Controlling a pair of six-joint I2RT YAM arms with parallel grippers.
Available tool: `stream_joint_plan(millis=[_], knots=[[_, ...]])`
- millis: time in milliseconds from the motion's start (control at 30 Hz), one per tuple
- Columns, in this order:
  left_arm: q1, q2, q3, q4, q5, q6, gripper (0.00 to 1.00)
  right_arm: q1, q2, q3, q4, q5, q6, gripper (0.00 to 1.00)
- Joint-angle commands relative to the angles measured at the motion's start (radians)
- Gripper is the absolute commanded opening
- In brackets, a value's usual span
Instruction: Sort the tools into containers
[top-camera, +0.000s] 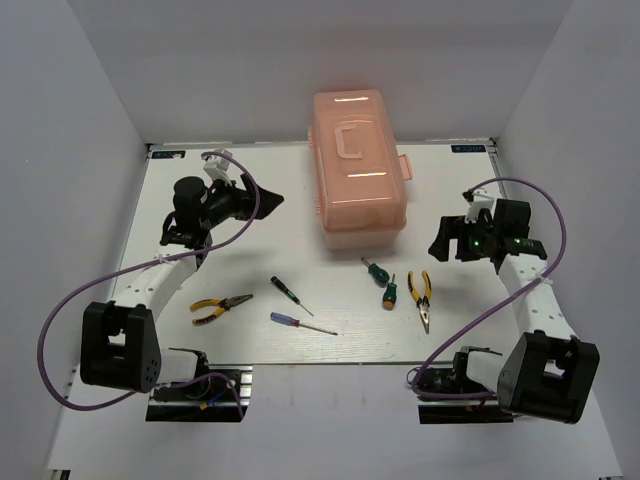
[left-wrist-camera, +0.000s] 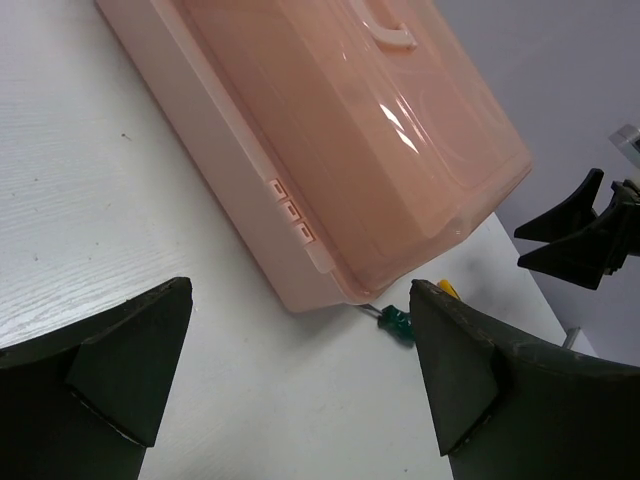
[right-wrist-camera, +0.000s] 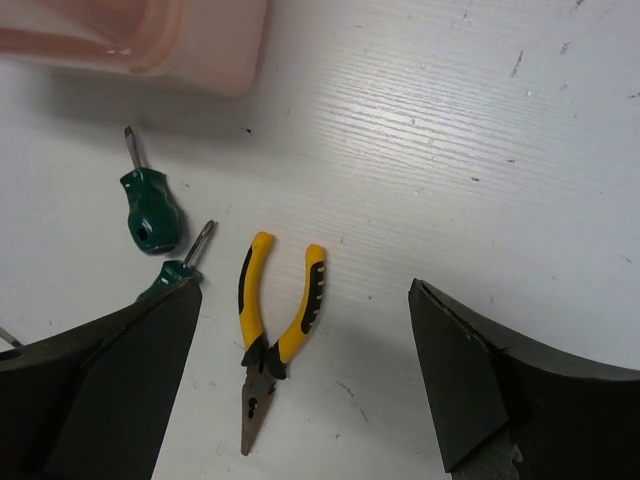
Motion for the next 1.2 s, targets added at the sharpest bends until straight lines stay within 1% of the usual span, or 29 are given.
stream_joint_plan(millis=[0,33,100,133,167,267,300,367,400,433,467,500,533,567,600,633,667,700,733,800,833,867,900,933,967,1000,1067,1100,1167], knots=[[-0.001,-0.033,0.003,0.02,0.019,0.001,1.0,-0.005,-0.048,0.031,-0.06,-0.074,-0.142,0.91],[-0.001,-0.033,0.003,0.02,0.019,0.001,1.0,-0.003,-0.056,0.034,-0.074,-0.077,-0.191,0.91],[-0.001,-0.033,0.003,0.02,0.029,0.001,0.97,-0.003,-0.065,0.034,-0.088,-0.06,-0.222,0.91],[-0.001,-0.033,0.003,0.02,0.029,0.001,0.97,0.0,-0.068,0.046,-0.096,0.0,-0.24,0.91],[-0.001,-0.033,0.003,0.02,0.029,0.001,0.97,0.001,-0.068,0.048,-0.097,0.016,-0.244,0.91],[-0.001,-0.024,0.003,0.029,0.038,0.001,0.89,0.001,-0.07,0.068,-0.107,0.111,-0.248,0.91],[-0.001,-0.024,0.003,0.04,0.051,0.001,0.76,0.004,-0.075,0.074,-0.117,0.127,-0.25,0.91],[-0.001,-0.015,0.003,0.04,0.073,0.001,0.61,0.001,-0.07,0.097,-0.137,0.141,-0.264,0.91],[-0.001,-0.003,0.003,0.052,0.073,0.001,0.52,0.004,-0.071,0.105,-0.145,0.116,-0.271,0.91],[-0.001,-0.002,0.003,0.052,0.093,0.001,0.31,0.003,-0.073,0.109,-0.149,0.112,-0.271,0.91],[-0.001,0.007,0.003,0.052,0.102,0.001,0.21,0.004,-0.076,0.114,-0.146,0.083,-0.259,0.91],[-0.001,0.007,0.013,0.052,0.114,0.001,0.11,0.003,-0.078,0.14,-0.137,0.066,-0.254,0.85],[-0.001,0.017,0.013,0.052,0.125,0.001,0.0,0.003,-0.07,0.152,-0.133,0.049,-0.257,0.71],[-0.001,0.028,0.022,0.052,0.125,0.001,0.0,0.003,-0.065,0.172,-0.131,0.006,-0.256,0.4],[-0.001,0.028,0.022,0.052,0.136,0.001,0.0,0.006,-0.058,0.24,-0.125,-0.006,-0.248,0.2],[-0.001,0.028,0.022,0.052,0.136,0.001,0.0,0.008,-0.039,0.275,-0.116,-0.019,-0.232,0.05],[-0.001,0.037,0.031,0.061,0.147,0.001,0.03,0.014,-0.006,0.381,-0.116,-0.064,-0.195,0.0],[-0.001,0.037,0.031,0.061,0.147,0.001,0.12,0.03,0.011,0.419,-0.122,-0.077,-0.179,0.0],[-0.001,0.037,0.031,0.061,0.147,0.001,0.37,0.037,0.057,0.454,-0.122,-0.112,-0.135,0.0],[-0.001,0.037,0.031,0.071,0.159,0.001,0.54,0.082,0.16,0.589,-0.104,-0.152,-0.071,0.0],[-0.001,0.037,0.031,0.08,0.173,0.001,0.59,0.093,0.186,0.642,-0.093,-0.155,-0.013,0.0],[-0.001,0.037,0.031,0.089,0.173,0.001,0.64,0.109,0.277,0.669,-0.084,-0.152,0.011,0.01],[-0.001,0.037,0.02,0.089,0.183,0.001,0.66,0.13,0.31,0.769,-0.077,-0.119,0.067,0.14],[-0.001,0.037,0.02,0.103,0.194,0.001,0.68,0.182,0.344,0.805,-0.08,-0.096,0.081,0.23],[-0.014,0.037,0.02,0.103,0.194,0.001,0.69,0.219,0.46,0.853,-0.111,-0.077,0.091,0.29],[-0.014,0.037,0.02,0.103,0.194,0.01,0.69,0.228,0.497,1.004,-0.157,-0.036,0.107,0.42],[-0.023,0.048,0.02,0.112,0.217,0.022,0.7,0.268,0.61,1.106,-0.211,-0.022,0.129,0.46],[-0.023,0.048,0.02,0.112,0.236,0.022,0.71,0.299,0.67,1.188,-0.221,-0.017,0.173,0.49],[-0.023,0.048,0.02,0.121,0.245,0.034,0.71,0.345,0.718,1.246,-0.182,0.009,0.221,0.55]])
